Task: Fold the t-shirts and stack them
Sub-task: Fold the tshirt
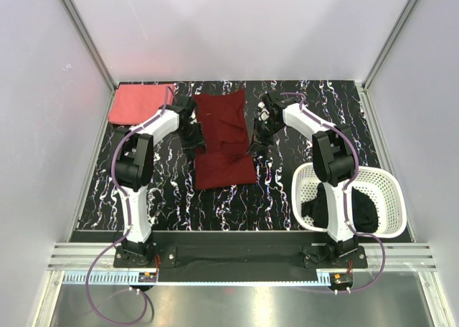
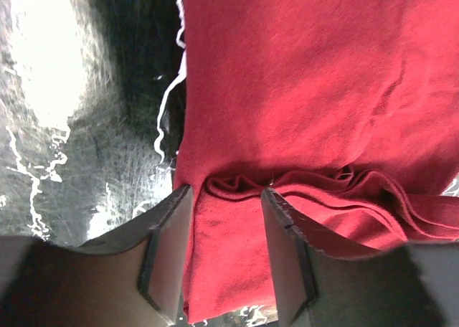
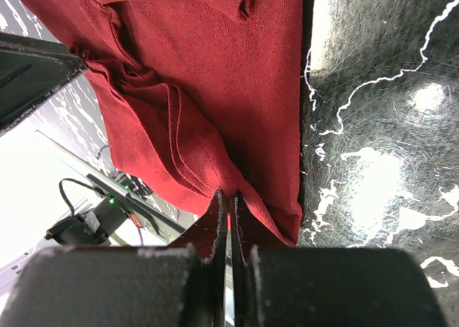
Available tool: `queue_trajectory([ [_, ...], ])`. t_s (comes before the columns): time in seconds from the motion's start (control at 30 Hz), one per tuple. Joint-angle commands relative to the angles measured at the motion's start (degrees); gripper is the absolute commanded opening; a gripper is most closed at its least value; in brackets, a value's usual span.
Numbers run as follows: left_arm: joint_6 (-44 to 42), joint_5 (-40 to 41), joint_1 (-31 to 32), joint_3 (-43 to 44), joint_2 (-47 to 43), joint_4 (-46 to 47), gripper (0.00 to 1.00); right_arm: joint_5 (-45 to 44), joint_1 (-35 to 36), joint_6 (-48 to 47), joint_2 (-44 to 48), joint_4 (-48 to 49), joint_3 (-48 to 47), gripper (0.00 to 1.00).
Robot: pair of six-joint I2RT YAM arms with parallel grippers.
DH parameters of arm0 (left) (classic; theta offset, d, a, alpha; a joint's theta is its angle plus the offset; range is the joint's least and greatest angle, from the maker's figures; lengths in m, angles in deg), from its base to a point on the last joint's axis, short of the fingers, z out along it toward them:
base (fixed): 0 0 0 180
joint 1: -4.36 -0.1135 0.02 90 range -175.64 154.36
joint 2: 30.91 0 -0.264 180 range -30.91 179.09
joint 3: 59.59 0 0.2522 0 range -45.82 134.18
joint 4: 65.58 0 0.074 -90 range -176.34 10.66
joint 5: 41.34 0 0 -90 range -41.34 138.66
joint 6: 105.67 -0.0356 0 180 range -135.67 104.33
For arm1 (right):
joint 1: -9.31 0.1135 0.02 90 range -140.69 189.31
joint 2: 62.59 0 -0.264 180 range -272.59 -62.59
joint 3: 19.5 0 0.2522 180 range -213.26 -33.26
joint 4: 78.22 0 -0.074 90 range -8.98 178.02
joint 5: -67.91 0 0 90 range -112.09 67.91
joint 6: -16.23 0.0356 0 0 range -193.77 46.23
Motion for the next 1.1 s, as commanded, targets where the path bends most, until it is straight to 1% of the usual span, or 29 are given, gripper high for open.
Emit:
queue_trajectory([
  [0.0,-0.4,-0.8,-0.1,2.3,0.6,3.0,0.45,2.0,-0.4,-0.1,-0.1,0.8,-2.2,0.0],
  [0.03,-0.4,-0.8,0.0,2.3,0.6,3.2,0.4,1.9,-0.5,-0.2,-0.1,0.7,-2.3,0.0],
  [0.17,-0.3,-1.5,0.1,2.6,1.0,3.4,0.32,1.8,-0.6,-0.6,-0.3,0.2,-2.7,0.0],
  [0.27,-0.3,-2.1,0.2,2.7,1.2,3.4,0.31,1.8,-0.6,-0.6,-0.4,0.1,-2.7,0.0],
  [0.37,-0.3,-1.7,0.3,2.4,0.9,2.8,0.39,1.9,-0.6,-0.6,-0.6,0.3,-2.7,0.0],
  [0.43,-0.7,-2.0,0.5,2.1,1.1,2.7,0.39,1.8,-0.6,-0.5,-0.6,0.6,-2.6,0.0],
  [0.47,-0.7,-2.1,0.5,2.0,1.1,2.7,0.36,1.8,-0.6,-0.5,-0.6,0.7,-2.6,0.0],
  [0.5,-0.7,-2.1,0.5,1.7,1.2,3.0,0.28,1.8,-0.5,-0.6,-0.7,0.6,-2.7,0.0],
  [0.6,-0.6,-1.7,0.5,1.0,0.6,3.7,0.12,1.6,-0.6,-0.6,-0.5,0.4,-2.7,0.0],
  [0.63,-0.6,-1.0,0.5,1.0,0.0,3.4,0.0,1.5,-0.6,-0.6,-0.4,0.3,-2.7,0.0],
  [0.73,-0.3,3.1,0.5,0.2,-2.5,2.8,0.0,0.9,-0.7,-0.6,0.1,0.0,-2.8,0.0],
  [0.77,-0.2,5.6,0.6,-0.1,-4.9,2.7,0.0,0.7,-0.7,-0.5,0.3,-0.1,-2.9,0.0],
  [0.87,0.6,9.7,0.5,-1.8,-9.8,1.6,0.0,0.1,-0.7,-0.2,0.7,-0.2,-3.4,0.0],
  [0.97,1.2,10.6,0.5,-3.5,-12.9,1.9,0.0,0.0,-1.1,0.1,-0.3,-0.5,-4.4,0.0],
  [1.07,1.7,10.9,0.5,-2.8,-13.1,1.5,0.0,-0.2,-1.3,0.1,-1.1,-0.7,-5.7,0.0],
])
